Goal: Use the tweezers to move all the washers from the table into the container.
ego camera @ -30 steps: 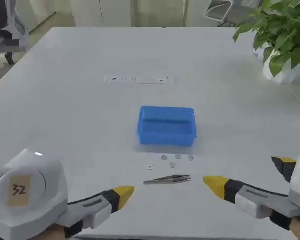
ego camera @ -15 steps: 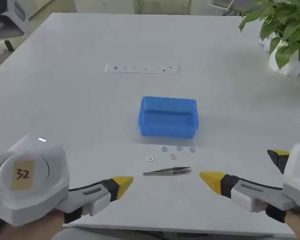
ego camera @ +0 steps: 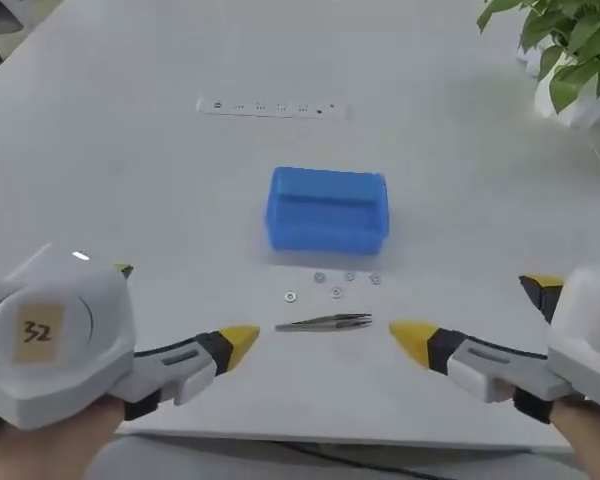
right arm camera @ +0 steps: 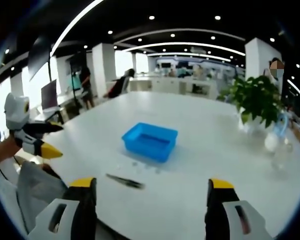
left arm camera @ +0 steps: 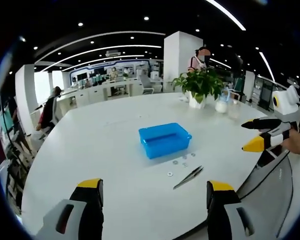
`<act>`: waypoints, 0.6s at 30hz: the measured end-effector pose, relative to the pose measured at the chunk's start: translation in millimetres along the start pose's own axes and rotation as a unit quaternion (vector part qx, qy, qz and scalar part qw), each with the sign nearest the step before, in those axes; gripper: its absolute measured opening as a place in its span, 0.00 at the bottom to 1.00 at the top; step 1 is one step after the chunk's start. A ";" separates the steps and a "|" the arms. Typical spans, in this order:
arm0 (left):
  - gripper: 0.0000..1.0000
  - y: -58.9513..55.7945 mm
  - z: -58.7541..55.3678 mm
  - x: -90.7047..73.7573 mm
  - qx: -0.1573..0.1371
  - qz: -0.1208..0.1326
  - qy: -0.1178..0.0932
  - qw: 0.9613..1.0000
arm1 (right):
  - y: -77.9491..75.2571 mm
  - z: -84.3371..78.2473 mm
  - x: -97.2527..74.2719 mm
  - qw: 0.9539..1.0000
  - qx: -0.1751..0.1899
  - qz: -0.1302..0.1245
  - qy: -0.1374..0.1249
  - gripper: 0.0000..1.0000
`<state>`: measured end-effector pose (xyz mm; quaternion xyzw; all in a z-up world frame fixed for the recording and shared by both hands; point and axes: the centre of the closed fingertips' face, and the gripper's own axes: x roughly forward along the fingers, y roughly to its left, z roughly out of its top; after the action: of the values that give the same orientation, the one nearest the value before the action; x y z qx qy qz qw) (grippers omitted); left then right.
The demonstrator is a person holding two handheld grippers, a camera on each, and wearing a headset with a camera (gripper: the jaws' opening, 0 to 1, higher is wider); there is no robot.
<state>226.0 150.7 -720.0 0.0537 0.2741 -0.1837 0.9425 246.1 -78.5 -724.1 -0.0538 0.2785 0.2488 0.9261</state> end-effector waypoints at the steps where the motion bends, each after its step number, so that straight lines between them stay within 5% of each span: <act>1: 0.84 -1.2 0.5 1.3 0.004 -0.004 0.000 1.000 | -0.3 -0.1 0.6 1.000 0.000 -0.001 0.001 0.89; 18: 0.74 -2.2 2.1 37.1 0.020 -0.033 0.015 0.999 | -5.5 -1.5 17.0 1.000 -0.010 0.000 0.010 0.82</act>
<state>255.3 136.5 -738.1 0.0658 0.2866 -0.2194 0.9303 260.3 -76.3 -734.8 -0.0656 0.2848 0.2508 0.9229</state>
